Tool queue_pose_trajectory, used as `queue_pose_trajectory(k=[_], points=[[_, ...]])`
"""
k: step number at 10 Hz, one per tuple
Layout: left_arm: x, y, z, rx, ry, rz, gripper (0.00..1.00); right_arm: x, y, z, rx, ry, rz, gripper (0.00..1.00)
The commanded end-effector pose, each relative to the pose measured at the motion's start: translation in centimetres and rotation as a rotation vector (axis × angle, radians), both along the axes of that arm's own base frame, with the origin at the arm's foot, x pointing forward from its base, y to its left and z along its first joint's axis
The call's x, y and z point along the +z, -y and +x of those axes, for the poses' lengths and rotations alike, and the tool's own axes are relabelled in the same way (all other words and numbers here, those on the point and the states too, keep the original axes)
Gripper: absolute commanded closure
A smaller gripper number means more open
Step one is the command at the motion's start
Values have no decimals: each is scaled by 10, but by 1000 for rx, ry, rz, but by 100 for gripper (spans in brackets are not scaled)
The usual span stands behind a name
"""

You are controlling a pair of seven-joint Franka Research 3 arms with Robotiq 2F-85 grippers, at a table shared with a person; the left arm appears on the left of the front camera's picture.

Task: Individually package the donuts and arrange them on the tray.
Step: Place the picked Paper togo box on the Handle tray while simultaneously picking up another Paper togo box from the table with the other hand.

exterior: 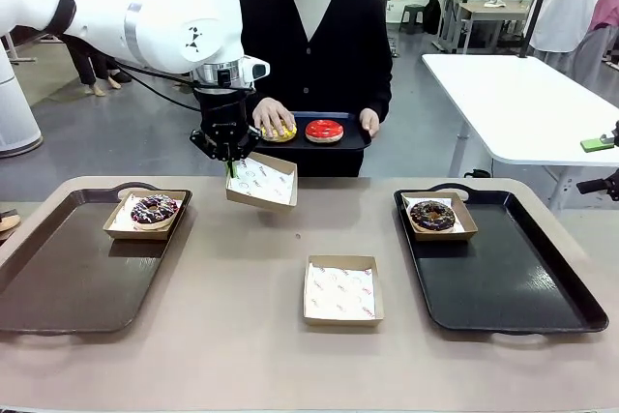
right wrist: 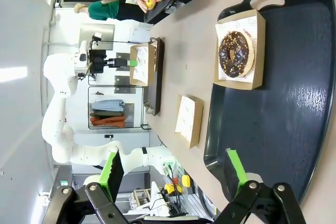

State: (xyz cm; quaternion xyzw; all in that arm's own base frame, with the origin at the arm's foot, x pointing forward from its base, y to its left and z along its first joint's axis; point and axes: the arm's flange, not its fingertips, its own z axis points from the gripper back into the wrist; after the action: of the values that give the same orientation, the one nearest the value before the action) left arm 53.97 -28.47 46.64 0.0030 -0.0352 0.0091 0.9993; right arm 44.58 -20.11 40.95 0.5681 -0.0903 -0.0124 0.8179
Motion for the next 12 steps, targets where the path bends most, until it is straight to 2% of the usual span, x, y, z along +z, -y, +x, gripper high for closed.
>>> queue_pose_trajectory(k=[1, 12], points=[[0, -2, 1, 2, 1, 0, 99, -3, 1, -3, -3, -6, 4, 0], [0, -2, 1, 2, 1, 0, 99, -3, 1, -3, -3, -6, 4, 0]])
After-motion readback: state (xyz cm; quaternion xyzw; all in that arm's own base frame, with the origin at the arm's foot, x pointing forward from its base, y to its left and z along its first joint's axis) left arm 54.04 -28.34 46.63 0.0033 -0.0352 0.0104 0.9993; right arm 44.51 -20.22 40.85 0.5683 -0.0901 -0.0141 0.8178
